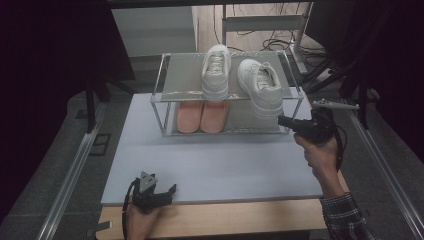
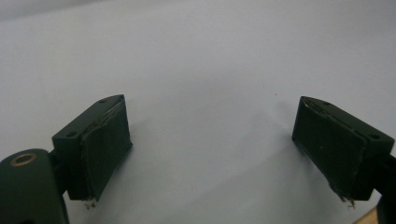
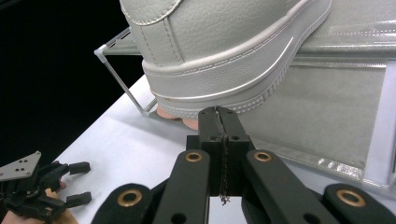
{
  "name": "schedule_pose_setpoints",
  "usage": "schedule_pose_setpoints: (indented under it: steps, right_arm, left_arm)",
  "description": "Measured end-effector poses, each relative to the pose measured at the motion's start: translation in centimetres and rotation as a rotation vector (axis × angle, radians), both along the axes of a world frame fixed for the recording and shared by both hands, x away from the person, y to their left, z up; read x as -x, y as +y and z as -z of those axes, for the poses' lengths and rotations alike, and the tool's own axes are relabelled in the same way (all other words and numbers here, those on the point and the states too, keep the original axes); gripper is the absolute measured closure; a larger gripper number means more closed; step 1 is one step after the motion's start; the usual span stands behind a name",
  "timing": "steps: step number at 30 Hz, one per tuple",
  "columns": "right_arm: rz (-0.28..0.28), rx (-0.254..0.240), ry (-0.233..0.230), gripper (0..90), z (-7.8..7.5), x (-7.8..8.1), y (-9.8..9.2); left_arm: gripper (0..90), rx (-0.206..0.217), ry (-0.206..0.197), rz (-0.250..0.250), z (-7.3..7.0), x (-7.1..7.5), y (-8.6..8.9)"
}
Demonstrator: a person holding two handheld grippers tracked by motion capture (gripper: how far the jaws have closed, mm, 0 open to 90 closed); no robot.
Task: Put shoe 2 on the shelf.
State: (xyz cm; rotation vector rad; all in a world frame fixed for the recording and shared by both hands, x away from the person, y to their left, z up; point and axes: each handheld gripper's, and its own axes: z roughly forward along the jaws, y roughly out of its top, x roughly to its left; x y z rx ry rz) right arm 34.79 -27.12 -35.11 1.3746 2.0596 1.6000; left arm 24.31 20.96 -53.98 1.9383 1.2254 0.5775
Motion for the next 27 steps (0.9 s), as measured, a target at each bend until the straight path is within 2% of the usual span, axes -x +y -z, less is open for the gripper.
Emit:
schedule_pose_setpoints:
  steps: [7, 27]
  right_arm:
    - [0.01, -0.005, 0.003, 89.5, 0.1, -0.4, 0.3]
    - [0.044, -0.006, 0.012, 89.5, 0.4, -2.8, 2.1]
  left_arm:
    - [11.2, -0.002, 0.001, 0.002, 0.0, 0.0, 0.0]
    - [11.4, 0.0, 0.002, 0.0, 0.0, 0.0, 0.0]
